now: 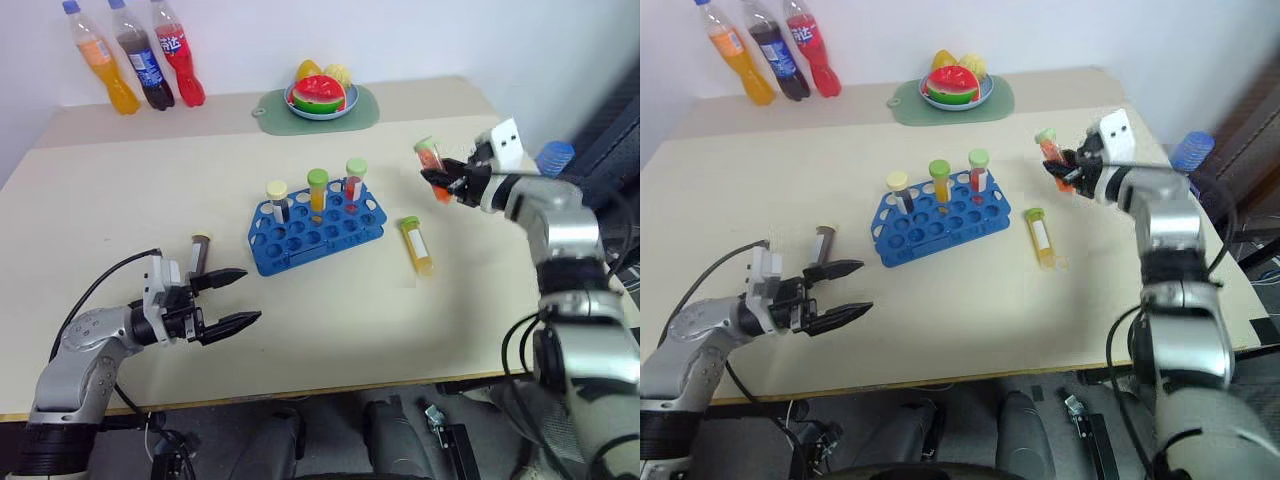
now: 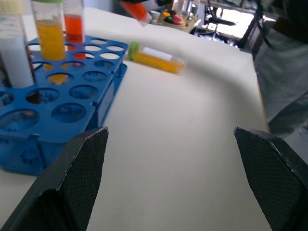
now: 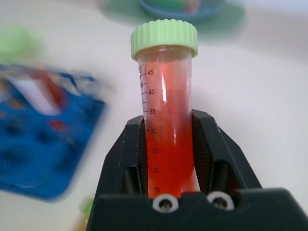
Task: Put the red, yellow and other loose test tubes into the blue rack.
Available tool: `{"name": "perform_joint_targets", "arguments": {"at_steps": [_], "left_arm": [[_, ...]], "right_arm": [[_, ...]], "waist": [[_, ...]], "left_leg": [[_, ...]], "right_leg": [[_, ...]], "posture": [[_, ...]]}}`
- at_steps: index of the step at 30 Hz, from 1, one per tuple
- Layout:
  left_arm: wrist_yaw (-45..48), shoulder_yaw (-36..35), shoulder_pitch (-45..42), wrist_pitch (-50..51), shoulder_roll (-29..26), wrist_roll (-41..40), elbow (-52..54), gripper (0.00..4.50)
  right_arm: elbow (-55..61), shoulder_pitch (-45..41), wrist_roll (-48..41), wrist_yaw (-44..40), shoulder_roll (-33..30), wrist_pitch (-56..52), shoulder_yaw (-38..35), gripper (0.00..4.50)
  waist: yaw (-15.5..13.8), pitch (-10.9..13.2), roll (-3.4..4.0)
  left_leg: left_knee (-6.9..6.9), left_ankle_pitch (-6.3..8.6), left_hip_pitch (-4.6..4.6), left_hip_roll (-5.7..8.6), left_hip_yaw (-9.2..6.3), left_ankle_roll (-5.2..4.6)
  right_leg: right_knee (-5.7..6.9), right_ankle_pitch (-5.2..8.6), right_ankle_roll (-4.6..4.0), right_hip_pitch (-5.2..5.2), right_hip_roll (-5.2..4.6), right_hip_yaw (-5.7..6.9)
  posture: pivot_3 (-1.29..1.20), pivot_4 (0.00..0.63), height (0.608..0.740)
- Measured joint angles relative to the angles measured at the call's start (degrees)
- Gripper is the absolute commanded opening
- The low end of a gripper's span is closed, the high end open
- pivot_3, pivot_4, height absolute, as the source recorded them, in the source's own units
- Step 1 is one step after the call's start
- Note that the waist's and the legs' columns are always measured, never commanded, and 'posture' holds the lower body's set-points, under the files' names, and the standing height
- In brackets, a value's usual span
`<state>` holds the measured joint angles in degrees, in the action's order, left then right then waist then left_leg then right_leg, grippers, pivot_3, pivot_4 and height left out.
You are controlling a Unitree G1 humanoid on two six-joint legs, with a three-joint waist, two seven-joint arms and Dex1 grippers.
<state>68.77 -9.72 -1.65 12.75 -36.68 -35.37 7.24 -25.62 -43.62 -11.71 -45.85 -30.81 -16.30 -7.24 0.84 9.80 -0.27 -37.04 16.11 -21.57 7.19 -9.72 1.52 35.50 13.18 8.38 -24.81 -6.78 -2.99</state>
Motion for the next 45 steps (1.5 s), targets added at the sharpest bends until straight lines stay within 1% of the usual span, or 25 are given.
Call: {"name": "perform_joint_targets", "arguments": {"at_steps": [3, 5, 8, 12, 15, 18, 22, 30, 33, 38, 45], "left_arm": [[0.48, 0.08, -1.53, -0.29, 0.21, 0.01, -0.69, 4.33], [0.96, 0.16, -2.06, -0.46, 0.27, 0.03, -1.32, 4.33], [1.18, 1.09, -2.71, -0.47, 0.34, 0.45, -2.12, 4.33], [1.31, 1.34, -2.75, -0.42, 0.15, 0.53, -2.15, 4.33], [1.05, 1.3, -2.62, -0.27, -0.17, 0.51, -2.05, 4.33], [0.75, 0.87, -1.4, 0.16, -0.45, 0.28, -0.92, 4.33], [-0.41, -0.35, 0.61, 0.5, -0.47, -0.18, 0.81, 4.33], [-2.68, -0.85, 2.89, 1.01, -0.35, -0.39, 4.52, 4.33], [-3.77, -0.81, 3.05, 1.54, 0.56, -0.42, 5.38, 4.33], [-4.6, -0.68, 3.07, 1.62, 1.28, -0.42, 6.24, 4.33], [-5.0, -0.64, 2.95, 1.62, 1.82, -0.41, 6.26, 4.33]], "right_arm": [[11.44, 7.63, -5.21, 4.54, 8.6, 3.38, -3.35, 0.79], [15.38, 9.32, -6.36, 7.41, 13.12, 6.55, -3.36, 0.79], [16.77, 10.29, -5.38, 11.3, 20.19, 13.33, -0.92, 0.79], [16.22, 10.32, -5.3, 13.26, 24.88, 17.01, 1.32, 0.79], [15.21, 10.9, -5.14, 13.52, 26.18, 19.73, 2.57, 0.79], [11.17, 12.65, -4.56, 13.45, 27.3, 22.27, 3.3, 0.79], [5.8, 12.96, -3.97, 13.15, 27.34, 25.46, 3.7, 0.79], [-4.71, 9.89, -2.78, 12.56, 27.62, 33.2, 3.67, 0.79], [-7.87, 8.58, -3.15, 12.62, 27.97, 34.92, 3.03, 0.79], [-11.22, 7.34, -3.24, 12.35, 27.94, 37.27, 2.12, 0.79], [-11.27, 7.96, -4.54, 11.65, 27.33, 37.73, 0.61, 0.79]], "waist": [[0.4, 0.03, 0.06], [0.46, 0.03, 0.07], [0.38, 0.03, 0.07], [0.04, 0.02, 0.06], [0.16, 0.01, 0.05], [0.34, 0.02, 0.06], [0.36, 0.02, 0.06], [0.39, 0.01, 0.04], [0.37, -0.01, 0.03], [0.34, -0.05, 0.0], [0.33, -0.05, 0.0]], "left_leg": [[0.0, 0.0, 0.07, -0.05, 0.09, 0.01], [-0.01, -0.01, 0.1, -0.05, 0.16, 0.01], [-0.02, -0.02, 0.12, -0.06, 0.17, 0.03], [-0.03, -0.03, 0.11, -0.05, 0.16, 0.05], [-0.01, -0.03, 0.13, -0.05, 0.16, 0.05], [0.0, -0.03, 0.14, -0.05, 0.18, 0.05], [0.03, -0.03, 0.13, -0.06, 0.18, 0.05], [0.02, -0.03, 0.17, -0.06, 0.2, 0.05], [0.01, -0.03, 0.21, -0.06, 0.19, 0.05], [0.01, -0.03, 0.24, -0.06, 0.18, 0.05], [0.01, -0.02, 0.23, -0.06, 0.18, 0.05]], "right_leg": [[0.15, -0.02, -0.03, -0.07, 0.01, -0.06], [0.28, -0.02, -0.04, -0.13, 0.01, -0.06], [0.36, -0.02, -0.05, -0.16, 0.01, -0.06], [0.39, -0.02, -0.06, -0.18, 0.0, -0.05], [0.4, -0.02, -0.07, -0.18, 0.01, -0.05], [0.42, -0.02, -0.07, -0.2, 0.01, -0.05], [0.48, -0.01, -0.08, -0.27, 0.02, -0.05], [0.51, -0.01, -0.09, -0.25, 0.02, -0.05], [0.5, -0.01, -0.09, -0.19, 0.02, -0.05], [0.51, -0.02, -0.1, -0.16, 0.03, -0.04], [0.5, -0.02, -0.1, -0.16, 0.03, -0.04]], "posture": [[0.0, 0.15, 0.74], [0.0, 0.15, 0.74], [0.0, 0.15, 0.74], [0.0, 0.15, 0.74], [0.0, 0.15, 0.74], [0.0, 0.15, 0.74], [0.0, 0.15, 0.74], [0.0, 0.15, 0.74], [0.0, 0.15, 0.74], [0.0, 0.15, 0.74], [0.0, 0.15, 0.74]]}}
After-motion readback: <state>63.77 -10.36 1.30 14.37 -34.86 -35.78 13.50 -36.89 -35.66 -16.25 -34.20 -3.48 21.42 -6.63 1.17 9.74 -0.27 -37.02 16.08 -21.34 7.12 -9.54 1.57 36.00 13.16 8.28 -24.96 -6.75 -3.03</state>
